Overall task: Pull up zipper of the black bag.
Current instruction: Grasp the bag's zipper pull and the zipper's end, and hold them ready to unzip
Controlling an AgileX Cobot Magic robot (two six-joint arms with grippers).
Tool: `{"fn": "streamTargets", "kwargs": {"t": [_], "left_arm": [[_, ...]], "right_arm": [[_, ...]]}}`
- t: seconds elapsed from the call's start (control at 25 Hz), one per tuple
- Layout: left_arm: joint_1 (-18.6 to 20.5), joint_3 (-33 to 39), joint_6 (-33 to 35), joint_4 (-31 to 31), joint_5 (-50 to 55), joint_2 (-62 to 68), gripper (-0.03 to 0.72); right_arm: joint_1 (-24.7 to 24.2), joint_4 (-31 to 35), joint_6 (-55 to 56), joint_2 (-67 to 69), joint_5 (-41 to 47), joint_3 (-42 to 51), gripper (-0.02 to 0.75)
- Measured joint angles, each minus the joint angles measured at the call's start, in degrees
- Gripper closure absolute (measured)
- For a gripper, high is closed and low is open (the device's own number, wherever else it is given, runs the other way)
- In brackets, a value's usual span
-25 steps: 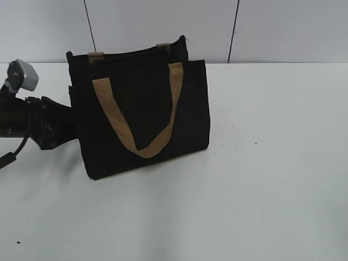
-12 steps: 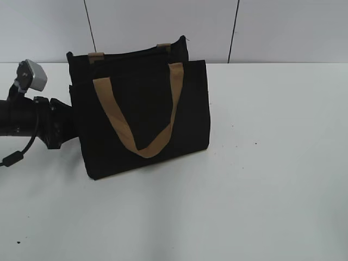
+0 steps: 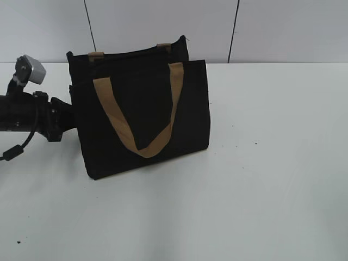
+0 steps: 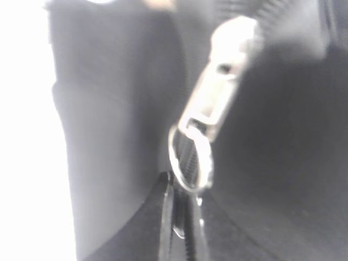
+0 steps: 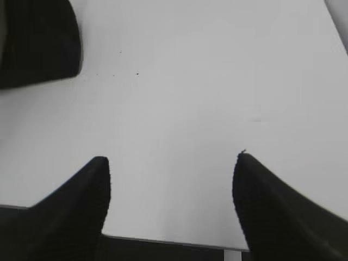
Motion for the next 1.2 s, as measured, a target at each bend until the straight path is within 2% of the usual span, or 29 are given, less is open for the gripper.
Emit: {"fn": "streamTargets", "kwargs": {"t": [0.24, 0.4, 0.64, 0.76, 1.04, 1.2], "left_arm": [[0.4, 0.0, -0.8, 0.1, -0.9, -4.5, 0.664], [2.5, 0.4, -3.2, 0.1, -1.3, -7.1, 0.664], [5.4, 1.3, -5.4, 0.1, -1.5, -10.1, 0.664], [5.6, 2.0, -5.6, 0.0, -1.3, -11.3, 0.664], [5.7, 2.2, -5.8, 0.1, 1.6, -11.3, 0.664], [5.7, 2.2, -6.0, 0.1, 1.8, -11.3, 0.664]], "right_arm": [[0.0, 8.6, -10.8, 19.2, -0.1, -9.6, 0.292], [0.0, 14.6, -22.1, 31.5, -0.2, -18.3, 0.354], [3.0, 19.6, -31.0, 47.4, -0.7, -28.6, 0.372], [8.2, 19.7, -31.6, 54.0, -2.1, -31.9, 0.372], [26.0, 13.9, -32.5, 71.0, -9.9, -43.1, 0.372], [33.0, 12.1, -37.6, 81.3, -12.8, -51.2, 0.372]]}}
